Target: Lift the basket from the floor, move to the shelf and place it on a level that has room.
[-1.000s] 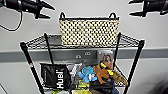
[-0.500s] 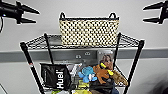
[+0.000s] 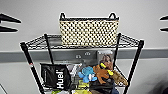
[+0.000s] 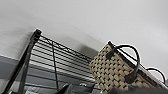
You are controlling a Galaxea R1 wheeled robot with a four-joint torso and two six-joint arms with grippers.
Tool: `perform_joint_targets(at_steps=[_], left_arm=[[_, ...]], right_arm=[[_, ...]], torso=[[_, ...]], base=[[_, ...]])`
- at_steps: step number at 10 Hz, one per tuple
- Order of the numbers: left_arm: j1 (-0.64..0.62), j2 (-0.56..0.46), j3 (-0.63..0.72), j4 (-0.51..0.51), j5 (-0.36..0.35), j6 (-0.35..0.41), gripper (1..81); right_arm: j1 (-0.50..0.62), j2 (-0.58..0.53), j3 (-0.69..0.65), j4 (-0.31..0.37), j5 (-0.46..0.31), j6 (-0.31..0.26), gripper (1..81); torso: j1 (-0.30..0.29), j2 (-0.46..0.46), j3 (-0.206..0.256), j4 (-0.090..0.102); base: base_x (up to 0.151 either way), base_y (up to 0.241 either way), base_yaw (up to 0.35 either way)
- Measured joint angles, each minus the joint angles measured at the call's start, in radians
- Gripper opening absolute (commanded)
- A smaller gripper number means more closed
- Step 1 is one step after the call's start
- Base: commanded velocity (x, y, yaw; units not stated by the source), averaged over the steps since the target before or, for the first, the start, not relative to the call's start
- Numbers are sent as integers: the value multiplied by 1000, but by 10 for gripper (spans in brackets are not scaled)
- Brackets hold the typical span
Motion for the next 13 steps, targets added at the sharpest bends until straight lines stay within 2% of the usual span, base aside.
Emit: perform_joint_targets(at_steps=[2,5,10,13], left_arm=[[-8,-76,1,21,49,24,811],[-10,-174,7,63,116,47,811],[163,-225,4,133,115,64,811],[291,-247,4,150,69,96,811]], right_arm=[[-21,-62,9,-12,-42,-22,811],[-116,-105,11,-19,-72,-63,811],[-315,-158,12,-33,-77,-128,811],[-414,-167,9,-51,-71,-136,811]], torso=[[0,0,0,0],[-1,-1,1,0],[-2,-1,2,0],[-2,-1,2,0]], base=[[0,0,0],[0,0,0],[0,0,0],[0,0,0]])
